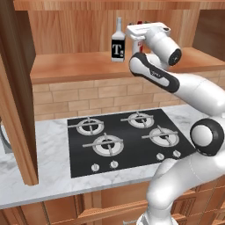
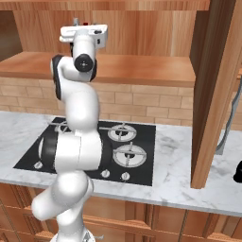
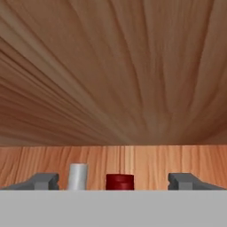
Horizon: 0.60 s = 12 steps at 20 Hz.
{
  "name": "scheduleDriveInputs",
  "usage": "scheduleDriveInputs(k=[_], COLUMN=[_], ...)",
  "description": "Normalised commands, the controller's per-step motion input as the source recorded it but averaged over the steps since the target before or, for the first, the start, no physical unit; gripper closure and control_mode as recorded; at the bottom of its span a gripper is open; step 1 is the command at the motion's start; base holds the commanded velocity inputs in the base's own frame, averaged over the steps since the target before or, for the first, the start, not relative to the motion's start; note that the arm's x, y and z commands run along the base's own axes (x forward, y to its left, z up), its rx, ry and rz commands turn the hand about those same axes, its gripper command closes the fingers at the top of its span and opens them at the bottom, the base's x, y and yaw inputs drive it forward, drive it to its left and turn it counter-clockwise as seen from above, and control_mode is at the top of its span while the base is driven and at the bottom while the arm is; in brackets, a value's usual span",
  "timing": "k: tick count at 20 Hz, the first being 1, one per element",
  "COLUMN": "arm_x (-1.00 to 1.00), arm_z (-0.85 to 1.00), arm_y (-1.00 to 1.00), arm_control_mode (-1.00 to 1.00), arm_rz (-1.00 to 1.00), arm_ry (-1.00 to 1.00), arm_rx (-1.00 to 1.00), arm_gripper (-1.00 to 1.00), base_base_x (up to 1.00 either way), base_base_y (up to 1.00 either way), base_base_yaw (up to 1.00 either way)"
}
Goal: Sort all alcoholic drinks to one cabinet, and non-alcoholic drinks to the other.
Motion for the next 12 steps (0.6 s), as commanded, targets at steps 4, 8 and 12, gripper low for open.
scheduleDriveInputs(k=[4, 8, 12], arm_x=[-0.42, -0.48, -0.51], arm_z=[0.01, 0.0, 0.04], arm_y=[-0.07, -0.09, -0.03], arm_control_mode=[-1.0, -1.0, -1.0], arm_rz=[0.0, 0.0, 0.0], arm_ry=[-0.03, 0.0, 0.0], arm_rx=[0.0, 0.0, 0.0], arm_gripper=[-1.0, -1.0, -1.0], base_base_x=[0.0, 0.0, 0.0], base_base_y=[0.0, 0.0, 0.0], base_base_yaw=[0.0, 0.0, 0.0])
